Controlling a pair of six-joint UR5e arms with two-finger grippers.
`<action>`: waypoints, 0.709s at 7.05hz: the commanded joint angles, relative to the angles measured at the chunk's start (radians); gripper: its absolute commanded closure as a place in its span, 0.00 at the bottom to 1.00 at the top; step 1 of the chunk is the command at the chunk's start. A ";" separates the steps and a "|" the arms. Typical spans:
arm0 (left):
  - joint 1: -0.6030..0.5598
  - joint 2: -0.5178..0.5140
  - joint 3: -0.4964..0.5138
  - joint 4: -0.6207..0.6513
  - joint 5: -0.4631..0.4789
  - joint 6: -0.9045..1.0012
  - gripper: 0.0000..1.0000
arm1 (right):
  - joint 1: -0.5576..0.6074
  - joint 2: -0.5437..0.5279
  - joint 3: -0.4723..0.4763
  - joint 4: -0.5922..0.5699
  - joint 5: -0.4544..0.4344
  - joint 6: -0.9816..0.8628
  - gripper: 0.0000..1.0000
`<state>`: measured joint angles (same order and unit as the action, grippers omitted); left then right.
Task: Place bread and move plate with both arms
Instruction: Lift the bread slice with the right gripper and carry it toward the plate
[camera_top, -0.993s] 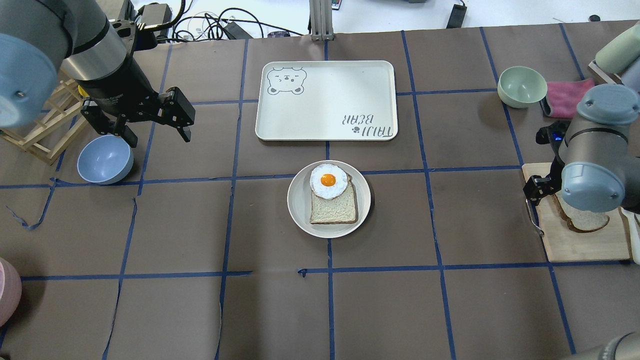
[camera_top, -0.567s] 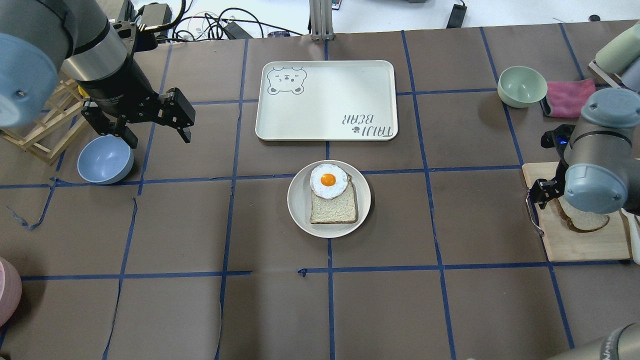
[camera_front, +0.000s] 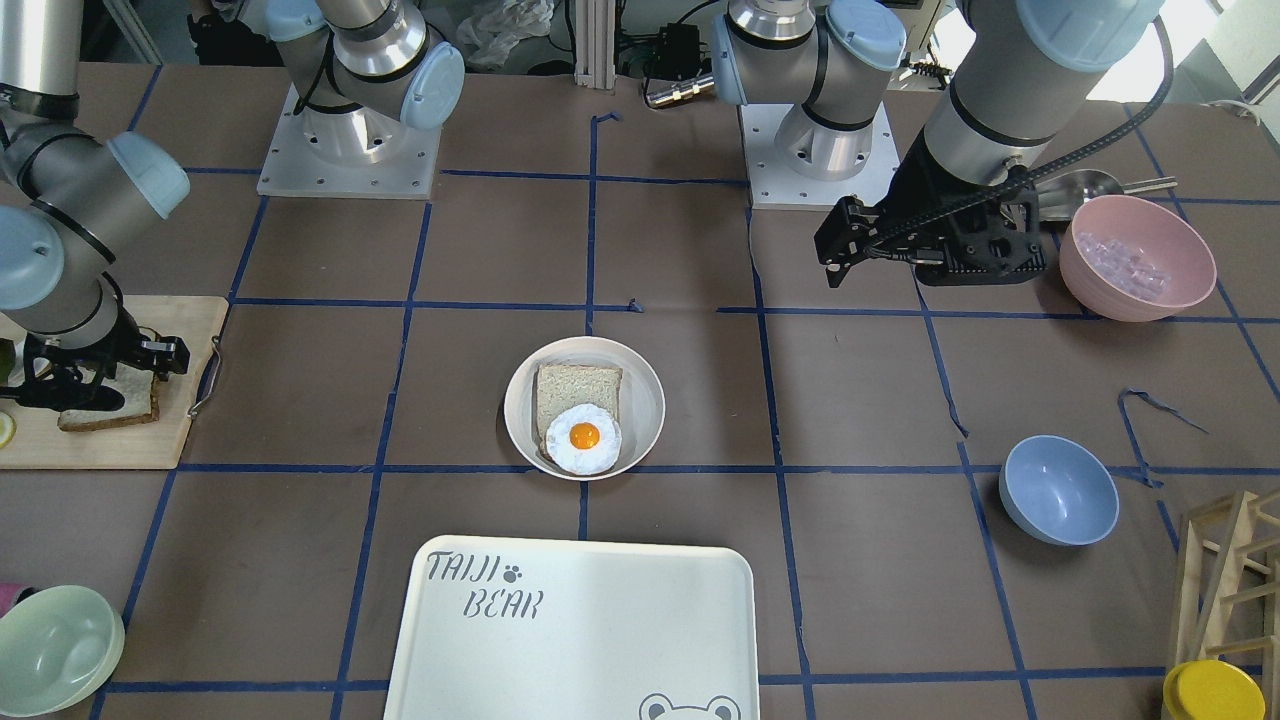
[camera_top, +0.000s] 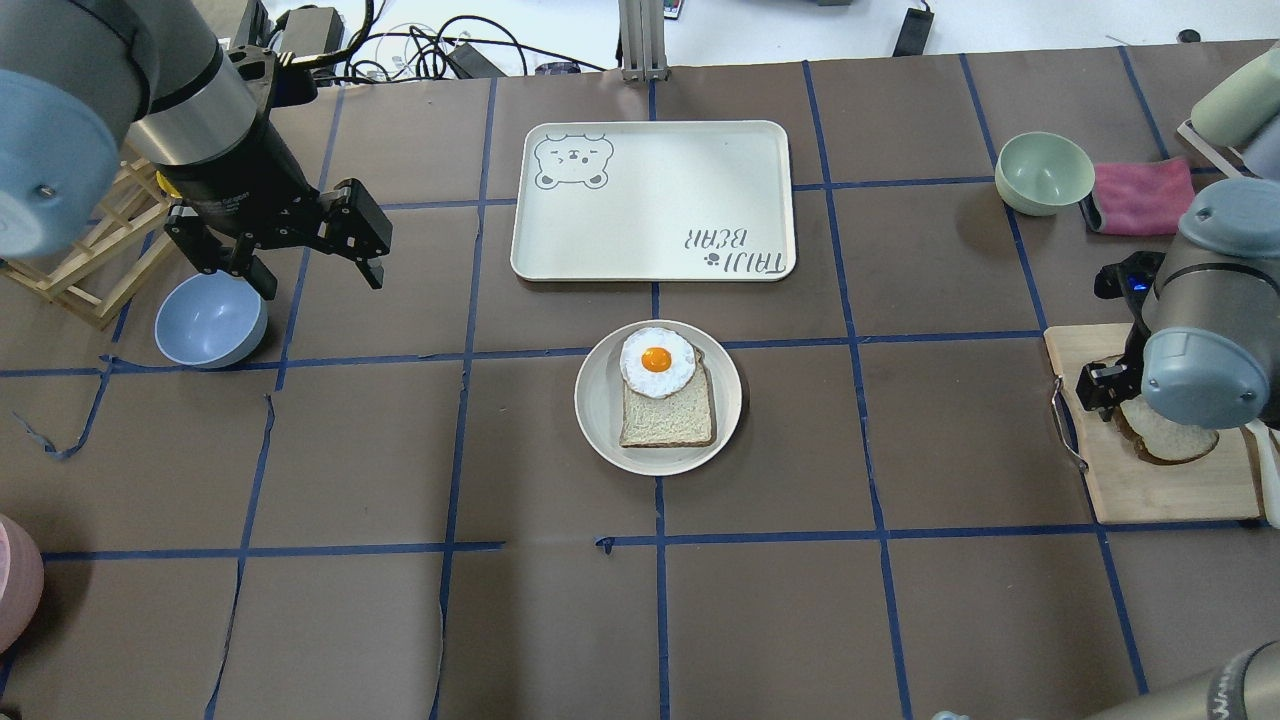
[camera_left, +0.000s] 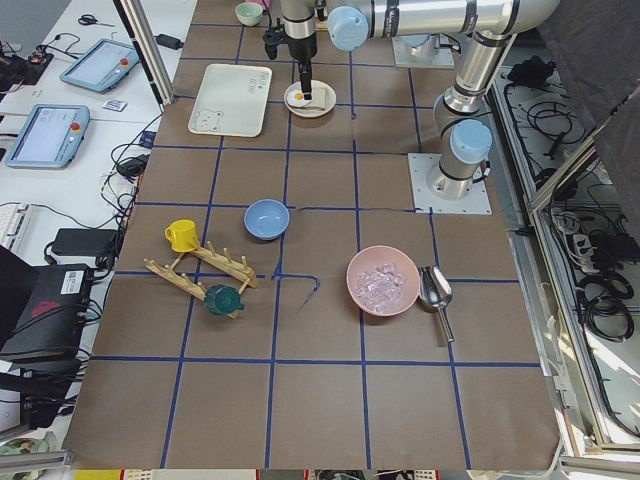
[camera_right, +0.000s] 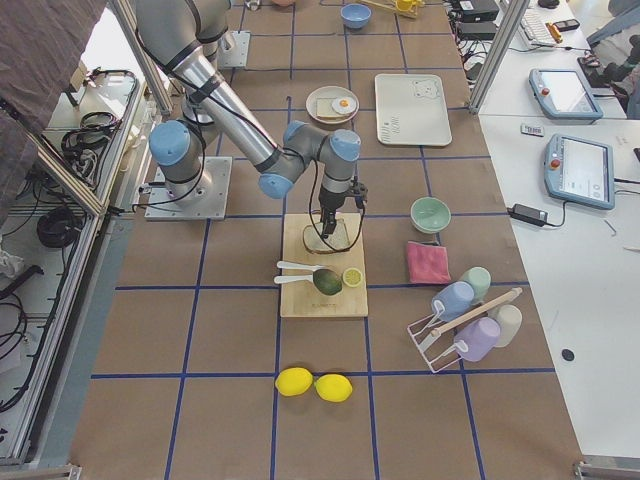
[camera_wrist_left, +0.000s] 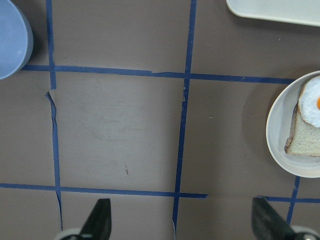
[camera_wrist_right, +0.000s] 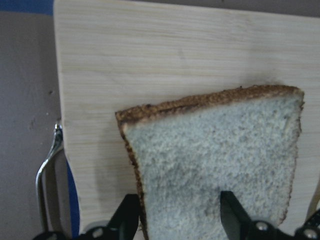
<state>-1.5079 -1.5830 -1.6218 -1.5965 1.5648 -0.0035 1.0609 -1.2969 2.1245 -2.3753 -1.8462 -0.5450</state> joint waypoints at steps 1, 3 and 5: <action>0.000 0.000 0.000 0.006 0.001 -0.001 0.00 | -0.004 -0.001 0.002 0.002 -0.002 -0.001 0.57; 0.000 0.000 -0.001 0.006 0.000 -0.001 0.00 | -0.004 -0.002 0.002 0.013 -0.036 0.000 0.98; 0.001 0.000 0.000 0.007 0.001 0.000 0.00 | -0.004 -0.015 0.000 0.033 -0.036 0.000 1.00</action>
<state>-1.5077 -1.5836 -1.6225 -1.5892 1.5644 -0.0036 1.0570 -1.3024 2.1260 -2.3567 -1.8785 -0.5447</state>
